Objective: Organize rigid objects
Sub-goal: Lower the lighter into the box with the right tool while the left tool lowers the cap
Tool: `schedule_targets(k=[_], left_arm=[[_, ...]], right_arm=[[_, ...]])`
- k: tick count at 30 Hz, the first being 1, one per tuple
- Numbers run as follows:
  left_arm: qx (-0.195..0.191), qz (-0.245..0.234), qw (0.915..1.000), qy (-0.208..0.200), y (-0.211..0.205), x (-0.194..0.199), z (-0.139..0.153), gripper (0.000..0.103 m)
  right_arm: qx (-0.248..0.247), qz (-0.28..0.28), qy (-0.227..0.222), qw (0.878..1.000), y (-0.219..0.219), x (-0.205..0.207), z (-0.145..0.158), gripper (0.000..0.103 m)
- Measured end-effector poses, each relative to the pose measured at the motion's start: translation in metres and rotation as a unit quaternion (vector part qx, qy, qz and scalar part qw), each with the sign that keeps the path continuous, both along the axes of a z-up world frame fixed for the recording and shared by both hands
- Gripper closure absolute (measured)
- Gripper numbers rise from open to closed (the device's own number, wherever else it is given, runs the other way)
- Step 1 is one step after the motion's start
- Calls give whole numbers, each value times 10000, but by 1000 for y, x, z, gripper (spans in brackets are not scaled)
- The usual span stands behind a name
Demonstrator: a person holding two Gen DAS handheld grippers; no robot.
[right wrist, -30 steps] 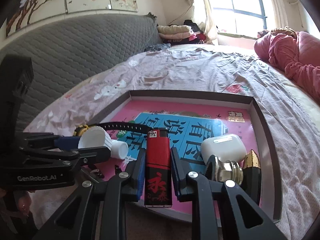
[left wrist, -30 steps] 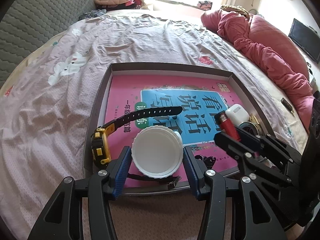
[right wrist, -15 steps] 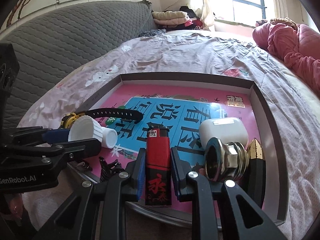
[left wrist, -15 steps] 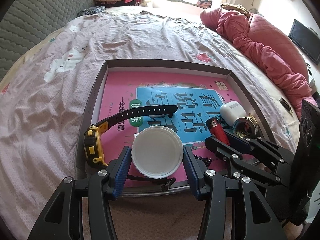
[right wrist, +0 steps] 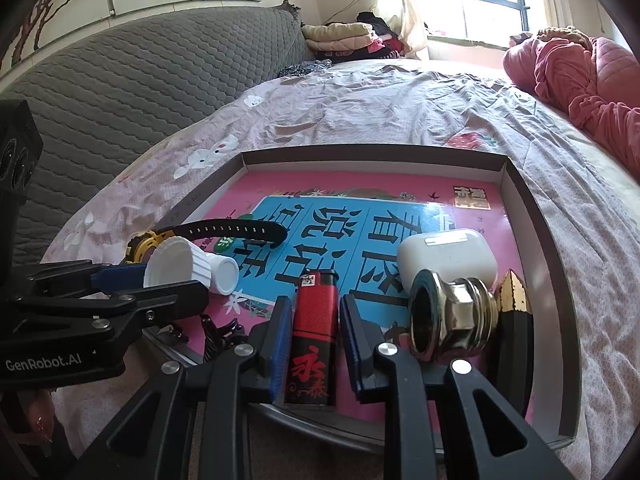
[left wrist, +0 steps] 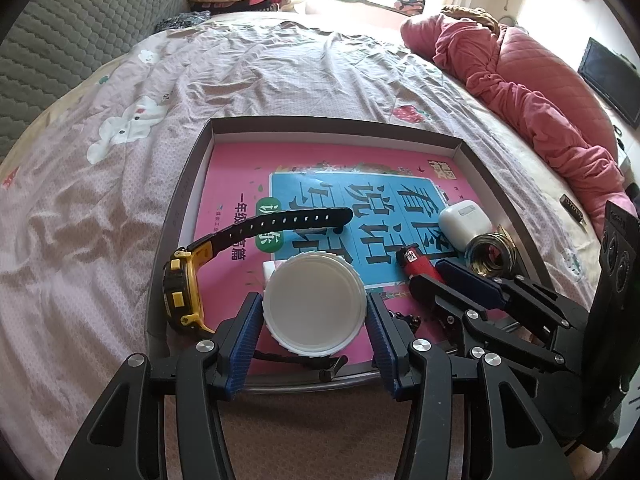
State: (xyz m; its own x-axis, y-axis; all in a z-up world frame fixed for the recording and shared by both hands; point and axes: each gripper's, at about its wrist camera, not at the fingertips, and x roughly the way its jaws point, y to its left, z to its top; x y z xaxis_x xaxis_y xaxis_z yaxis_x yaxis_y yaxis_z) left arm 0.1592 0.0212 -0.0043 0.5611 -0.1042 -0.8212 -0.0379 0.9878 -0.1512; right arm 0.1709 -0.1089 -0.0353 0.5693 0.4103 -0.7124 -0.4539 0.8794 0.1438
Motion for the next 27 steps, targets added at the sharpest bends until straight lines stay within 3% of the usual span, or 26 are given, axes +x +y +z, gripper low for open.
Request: schedule_targets(k=[5, 7, 13, 27], left_arm=[[-2, -3, 10000, 2, -1, 0, -1, 50], [-4, -12, 10000, -5, 0, 0, 0, 50], [-5, -4, 10000, 13, 0, -1, -1, 49], [13, 7, 10000, 52, -3, -6, -4, 48]], right_arm=[[346, -56, -321, 9989, -11, -8, 15, 64], [489, -116, -494, 9975, -18, -12, 22, 54], [620, -313, -889, 9936, -31, -21, 38, 53], [694, -578, -1158, 9892, -46, -33, 47, 48]])
